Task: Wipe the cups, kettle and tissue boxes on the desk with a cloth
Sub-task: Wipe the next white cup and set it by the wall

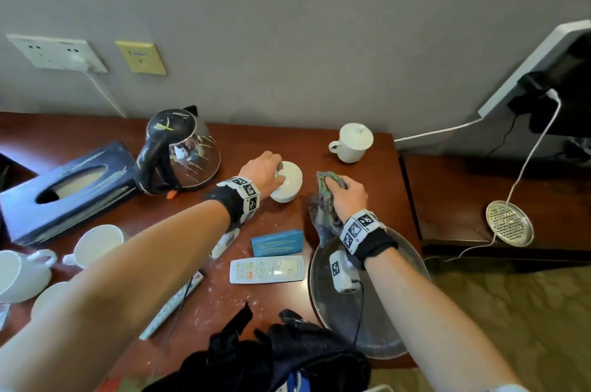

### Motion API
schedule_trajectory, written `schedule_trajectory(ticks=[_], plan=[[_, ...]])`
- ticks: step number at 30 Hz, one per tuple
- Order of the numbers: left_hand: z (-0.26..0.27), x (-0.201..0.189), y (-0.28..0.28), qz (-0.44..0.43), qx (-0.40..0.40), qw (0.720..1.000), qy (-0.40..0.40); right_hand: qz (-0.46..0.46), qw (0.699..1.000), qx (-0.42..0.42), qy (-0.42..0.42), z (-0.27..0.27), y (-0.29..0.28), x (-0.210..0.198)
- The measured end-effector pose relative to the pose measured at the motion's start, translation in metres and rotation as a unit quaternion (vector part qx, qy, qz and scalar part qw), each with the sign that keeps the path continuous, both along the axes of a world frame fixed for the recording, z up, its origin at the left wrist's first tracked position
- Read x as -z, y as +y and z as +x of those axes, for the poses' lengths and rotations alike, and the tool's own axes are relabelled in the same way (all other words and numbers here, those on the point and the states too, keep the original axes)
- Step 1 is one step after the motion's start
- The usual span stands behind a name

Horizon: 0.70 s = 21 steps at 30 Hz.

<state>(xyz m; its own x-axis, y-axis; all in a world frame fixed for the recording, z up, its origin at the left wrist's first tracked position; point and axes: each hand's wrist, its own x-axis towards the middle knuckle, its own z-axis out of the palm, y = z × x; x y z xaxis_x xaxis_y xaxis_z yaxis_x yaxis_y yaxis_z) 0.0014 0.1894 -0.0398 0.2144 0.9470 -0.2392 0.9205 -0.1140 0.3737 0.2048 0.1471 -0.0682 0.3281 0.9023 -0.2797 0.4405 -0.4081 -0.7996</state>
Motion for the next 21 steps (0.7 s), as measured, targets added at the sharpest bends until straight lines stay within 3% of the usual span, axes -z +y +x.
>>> schedule_trajectory(ticks=[9,15,21], plan=[[0.005,0.006,0.014,-0.015,-0.007,1.000,0.007,-0.010,1.000,0.002,-0.002,0.004,0.005,0.005],[-0.002,0.023,0.008,-0.109,-0.012,0.994,-0.005,-0.019,1.000,-0.014,-0.012,0.002,0.014,0.010],[0.003,0.031,0.016,-0.102,-0.024,0.994,-0.029,-0.025,0.999,-0.016,-0.015,0.005,0.026,0.016]])
